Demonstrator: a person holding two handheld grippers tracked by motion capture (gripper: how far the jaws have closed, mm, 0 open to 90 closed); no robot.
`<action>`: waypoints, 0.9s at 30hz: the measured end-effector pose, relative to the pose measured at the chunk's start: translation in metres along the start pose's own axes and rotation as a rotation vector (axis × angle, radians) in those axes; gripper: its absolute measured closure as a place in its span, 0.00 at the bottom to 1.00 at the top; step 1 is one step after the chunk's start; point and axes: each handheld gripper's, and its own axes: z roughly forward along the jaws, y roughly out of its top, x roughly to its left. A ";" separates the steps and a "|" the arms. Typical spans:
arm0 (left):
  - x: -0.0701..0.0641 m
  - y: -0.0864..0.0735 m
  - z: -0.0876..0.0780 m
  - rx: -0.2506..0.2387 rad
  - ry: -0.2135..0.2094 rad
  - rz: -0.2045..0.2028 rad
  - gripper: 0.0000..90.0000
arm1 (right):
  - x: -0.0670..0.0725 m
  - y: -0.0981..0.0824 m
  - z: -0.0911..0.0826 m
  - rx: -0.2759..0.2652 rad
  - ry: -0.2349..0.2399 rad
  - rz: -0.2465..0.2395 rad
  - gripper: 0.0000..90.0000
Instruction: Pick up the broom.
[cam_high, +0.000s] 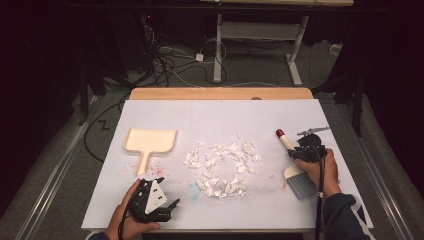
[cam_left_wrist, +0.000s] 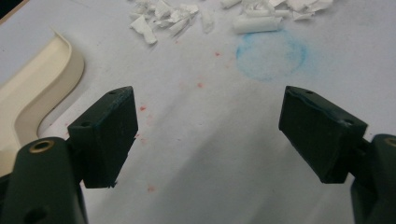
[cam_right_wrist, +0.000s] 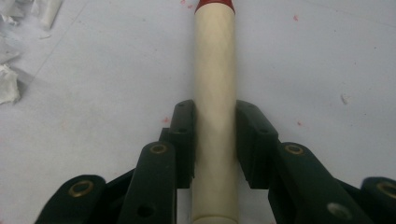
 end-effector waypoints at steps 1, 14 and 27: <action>0.000 0.000 0.000 0.001 0.000 0.002 0.21 | -0.001 -0.001 0.000 -0.006 0.003 0.004 0.79; -0.001 0.001 -0.004 -0.013 0.001 -0.010 0.21 | -0.003 -0.005 -0.050 -0.220 -0.015 -0.002 0.79; -0.012 0.054 -0.006 -0.192 -0.129 -0.107 0.24 | 0.027 0.001 -0.103 -0.438 0.003 -0.062 0.80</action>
